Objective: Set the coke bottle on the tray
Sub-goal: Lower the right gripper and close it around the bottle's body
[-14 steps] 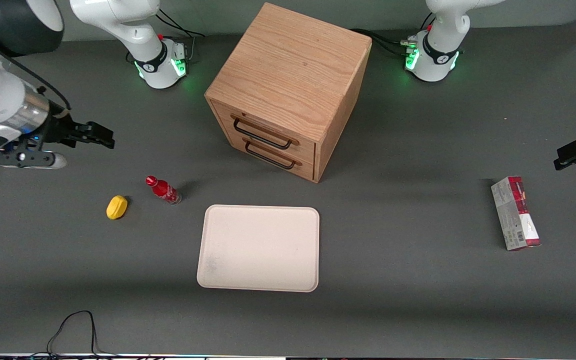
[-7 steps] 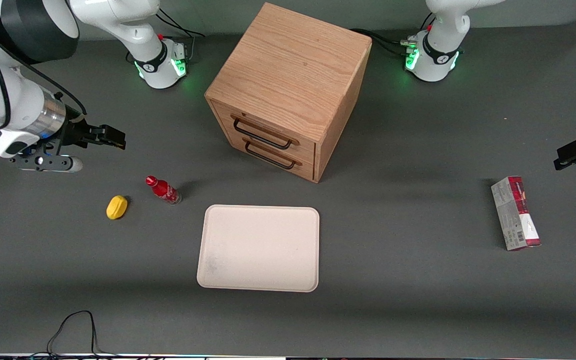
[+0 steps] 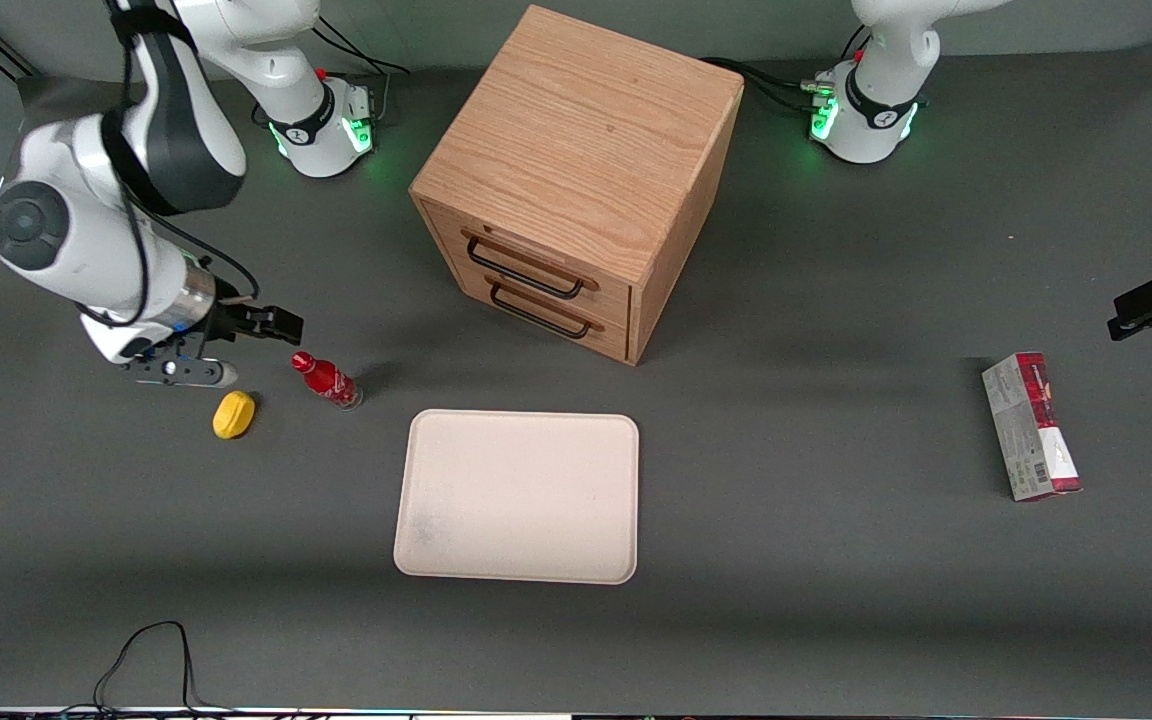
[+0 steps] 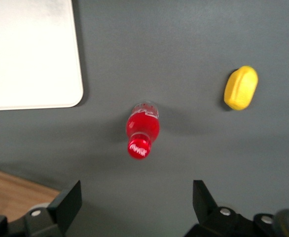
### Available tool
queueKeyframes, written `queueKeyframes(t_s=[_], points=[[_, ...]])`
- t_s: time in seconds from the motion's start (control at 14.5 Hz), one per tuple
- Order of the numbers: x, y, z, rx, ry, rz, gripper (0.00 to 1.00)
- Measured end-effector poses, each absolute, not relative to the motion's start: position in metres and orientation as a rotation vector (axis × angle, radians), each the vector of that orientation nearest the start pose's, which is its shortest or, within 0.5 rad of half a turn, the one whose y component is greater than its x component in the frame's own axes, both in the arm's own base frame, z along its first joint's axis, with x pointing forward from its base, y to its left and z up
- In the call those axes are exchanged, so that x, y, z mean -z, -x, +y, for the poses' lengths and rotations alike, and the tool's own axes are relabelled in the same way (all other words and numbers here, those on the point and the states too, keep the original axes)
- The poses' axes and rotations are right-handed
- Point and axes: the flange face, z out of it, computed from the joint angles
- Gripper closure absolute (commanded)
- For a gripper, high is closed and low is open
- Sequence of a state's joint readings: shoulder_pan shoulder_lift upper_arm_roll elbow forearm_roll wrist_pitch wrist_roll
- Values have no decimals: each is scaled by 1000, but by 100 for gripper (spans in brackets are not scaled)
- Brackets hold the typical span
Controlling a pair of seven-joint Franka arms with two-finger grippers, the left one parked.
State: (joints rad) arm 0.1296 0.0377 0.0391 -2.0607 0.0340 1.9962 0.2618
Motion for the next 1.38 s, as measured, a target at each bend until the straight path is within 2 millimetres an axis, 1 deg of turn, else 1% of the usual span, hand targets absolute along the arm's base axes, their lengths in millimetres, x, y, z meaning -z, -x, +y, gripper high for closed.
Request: queueKeyframes(t_s=[0.14,0.28,0.62,0.69,0.83,0.9,0.97,1.03,1.1,1.38], points=[[-381,-529,92,-134,3122,174,0],[-363,-525,91,-106,3120,176,1],[-334,-526,99,-84,3118,156,1],[-330,-527,99,-76,3117,156,3],[-323,-528,99,-73,3117,157,18],[-322,-529,99,-70,3116,157,35],[-322,-529,99,-67,3116,157,55],[-322,-529,99,-66,3116,157,79],[-322,-529,99,-66,3116,157,100],[-323,-530,99,-63,3117,156,100]])
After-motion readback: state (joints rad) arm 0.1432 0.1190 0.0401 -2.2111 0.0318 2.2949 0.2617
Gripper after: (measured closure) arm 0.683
